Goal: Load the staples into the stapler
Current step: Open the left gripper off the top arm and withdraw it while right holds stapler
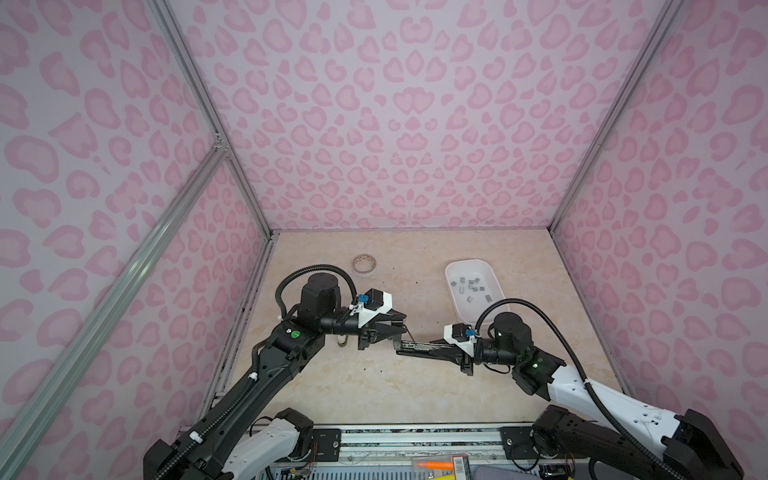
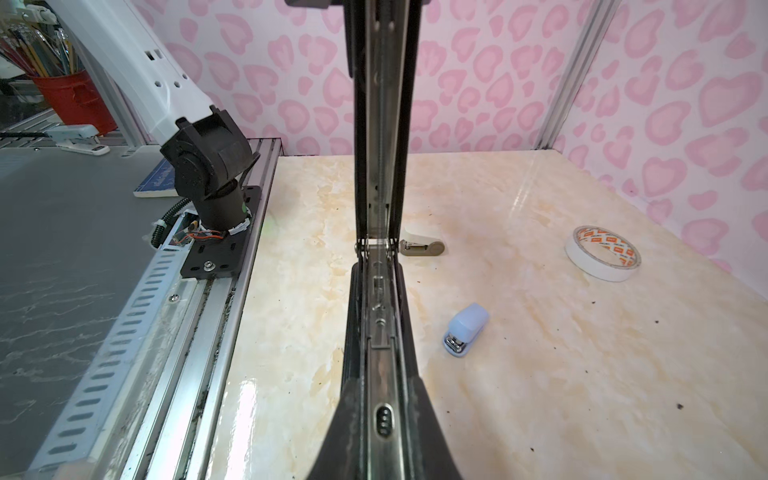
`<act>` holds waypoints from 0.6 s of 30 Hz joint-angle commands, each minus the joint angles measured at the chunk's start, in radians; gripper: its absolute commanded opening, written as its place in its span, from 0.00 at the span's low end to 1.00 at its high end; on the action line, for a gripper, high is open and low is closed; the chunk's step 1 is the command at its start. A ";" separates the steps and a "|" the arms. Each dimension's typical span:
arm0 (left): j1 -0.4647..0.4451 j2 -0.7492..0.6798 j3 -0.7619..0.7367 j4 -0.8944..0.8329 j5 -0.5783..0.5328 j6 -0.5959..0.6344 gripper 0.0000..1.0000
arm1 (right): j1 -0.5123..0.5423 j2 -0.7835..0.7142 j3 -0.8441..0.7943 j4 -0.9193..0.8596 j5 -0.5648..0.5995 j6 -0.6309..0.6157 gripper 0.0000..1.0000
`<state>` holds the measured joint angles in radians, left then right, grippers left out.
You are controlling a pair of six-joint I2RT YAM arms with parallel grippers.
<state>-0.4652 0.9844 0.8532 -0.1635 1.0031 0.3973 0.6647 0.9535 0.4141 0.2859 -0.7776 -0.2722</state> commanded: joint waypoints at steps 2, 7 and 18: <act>0.047 -0.047 0.010 0.051 -0.105 0.017 0.04 | -0.019 -0.075 -0.032 0.045 -0.001 0.025 0.00; 0.094 -0.095 -0.009 0.065 -0.069 0.015 0.04 | -0.098 -0.143 -0.069 0.126 -0.072 0.103 0.00; 0.216 -0.096 -0.019 0.095 -0.142 -0.052 0.04 | -0.135 -0.186 -0.046 0.104 -0.070 0.135 0.00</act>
<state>-0.2760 0.8894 0.8379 -0.1551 1.0676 0.3416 0.5343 0.7803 0.3698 0.3363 -0.8669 -0.1989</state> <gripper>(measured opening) 0.318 0.148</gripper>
